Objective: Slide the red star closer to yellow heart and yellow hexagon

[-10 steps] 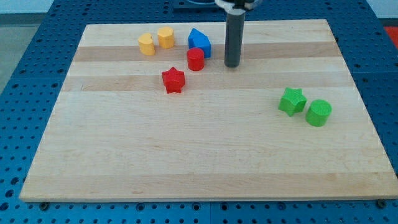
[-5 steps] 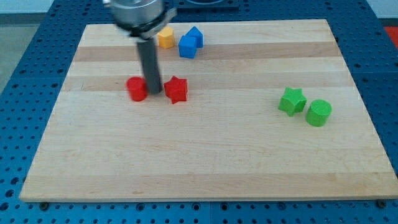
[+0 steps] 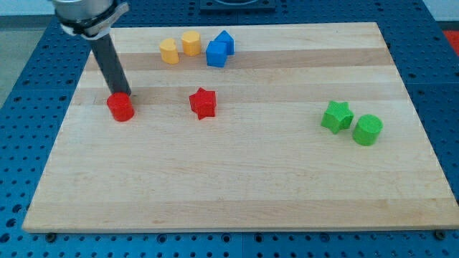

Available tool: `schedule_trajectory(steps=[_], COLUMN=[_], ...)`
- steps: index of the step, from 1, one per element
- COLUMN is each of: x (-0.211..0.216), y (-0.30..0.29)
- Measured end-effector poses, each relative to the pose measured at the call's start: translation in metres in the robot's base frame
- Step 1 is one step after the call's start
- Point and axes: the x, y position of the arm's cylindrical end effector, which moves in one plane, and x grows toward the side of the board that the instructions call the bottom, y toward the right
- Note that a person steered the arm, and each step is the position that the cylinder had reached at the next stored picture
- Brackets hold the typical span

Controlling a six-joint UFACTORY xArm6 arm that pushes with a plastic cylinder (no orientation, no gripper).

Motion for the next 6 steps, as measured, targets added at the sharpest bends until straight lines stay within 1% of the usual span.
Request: schedule_trajectory(steps=[2,3,5,6], x=[0.091,0.091,0.051,0.021], y=[0.024,0.052,0.208,0.171])
